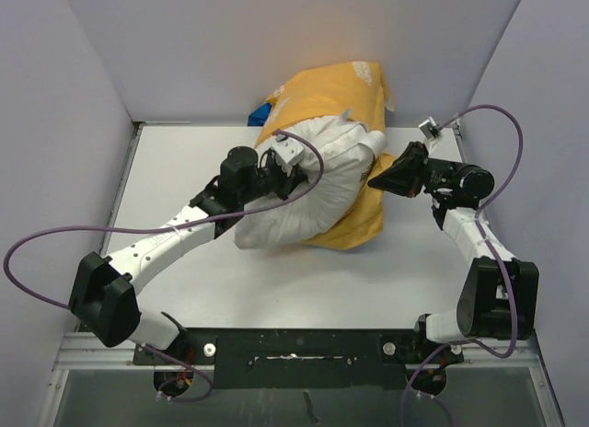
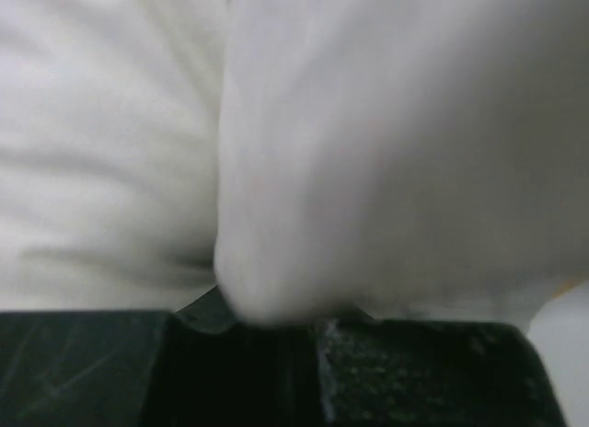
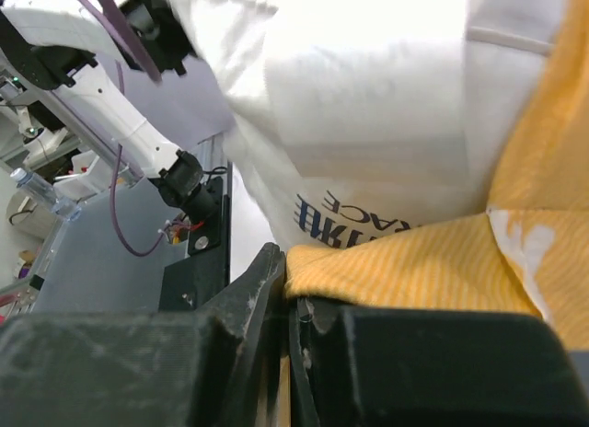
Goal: Put the pillow into the pillowcase
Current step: Stuff the pillow into the pillowcase.
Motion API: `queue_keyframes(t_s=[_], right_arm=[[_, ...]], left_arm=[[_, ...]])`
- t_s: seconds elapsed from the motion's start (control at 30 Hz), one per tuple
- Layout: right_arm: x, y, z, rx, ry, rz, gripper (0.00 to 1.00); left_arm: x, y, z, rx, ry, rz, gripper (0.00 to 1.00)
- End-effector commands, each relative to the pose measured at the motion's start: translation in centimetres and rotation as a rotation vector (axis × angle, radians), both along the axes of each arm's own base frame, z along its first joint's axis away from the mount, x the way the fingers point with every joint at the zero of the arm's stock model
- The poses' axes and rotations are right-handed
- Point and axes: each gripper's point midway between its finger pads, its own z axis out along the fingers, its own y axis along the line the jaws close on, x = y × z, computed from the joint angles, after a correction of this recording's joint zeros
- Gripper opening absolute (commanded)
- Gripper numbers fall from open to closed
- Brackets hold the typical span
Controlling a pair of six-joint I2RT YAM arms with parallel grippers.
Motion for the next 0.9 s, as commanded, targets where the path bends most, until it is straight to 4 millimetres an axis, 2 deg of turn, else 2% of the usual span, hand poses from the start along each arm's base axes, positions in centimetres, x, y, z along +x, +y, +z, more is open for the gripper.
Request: queue_keyframes(t_s=[0.0, 0.03, 0.1, 0.13, 0.2, 0.27, 0.33, 0.4, 0.47, 0.53, 0.6, 0.7, 0.87], right_arm=[[-2.3, 2.4, 9.1, 0.079, -0.274, 0.041, 0.0], [-2.5, 3.0, 9.5, 0.079, -0.27, 0.06, 0.0], [-2.1, 3.3, 9.2, 0.056, -0.247, 0.058, 0.0], [-1.7, 3.0, 8.5, 0.035, -0.226, 0.045, 0.0], [-1.2, 2.3, 6.3, -0.006, -0.179, 0.03, 0.0], [-0.9, 1.2, 3.9, -0.029, -0.126, 0.007, 0.0], [-0.7, 0.0, 1.5, -0.052, -0.067, -0.021, 0.0], [-0.1, -0.9, -0.2, -0.108, -0.129, -0.07, 0.0], [-0.7, -1.2, -2.4, -0.201, -0.127, -0.095, 0.0], [-1.2, -1.4, -3.7, -0.223, -0.106, -0.082, 0.0], [-1.6, -1.5, -4.4, -0.232, -0.106, -0.072, 0.0], [-2.0, -1.4, -4.7, -0.218, -0.092, -0.053, 0.0], [-2.5, -1.2, -3.7, -0.203, -0.118, -0.04, 0.0]], left_arm=[[-2.0, 1.2, -11.0, 0.276, 0.181, -0.004, 0.0], [-2.7, 0.7, -10.8, 0.26, 0.185, -0.032, 0.0], [-4.0, -0.1, -8.1, 0.169, 0.161, -0.077, 0.0], [-4.8, -0.2, -6.4, 0.117, 0.141, -0.096, 0.05], [-6.7, 0.1, -2.3, 0.012, 0.074, -0.128, 0.32], [-9.0, 1.2, 1.6, -0.082, 0.0, -0.157, 0.66], [-11.3, 2.7, 4.7, -0.139, -0.069, -0.186, 0.79], [-12.9, 4.3, 6.8, -0.146, -0.128, -0.188, 0.82], [-14.1, 6.0, 8.3, -0.138, -0.182, -0.17, 0.82], [-15.1, 6.9, 9.5, -0.144, -0.254, -0.171, 0.82], [-15.7, 6.7, 9.9, -0.169, -0.295, -0.178, 0.82], [-16.4, 3.9, 9.0, -0.129, -0.309, -0.21, 0.82], [-16.9, -2.2, 6.5, -0.026, -0.416, -0.258, 0.87]])
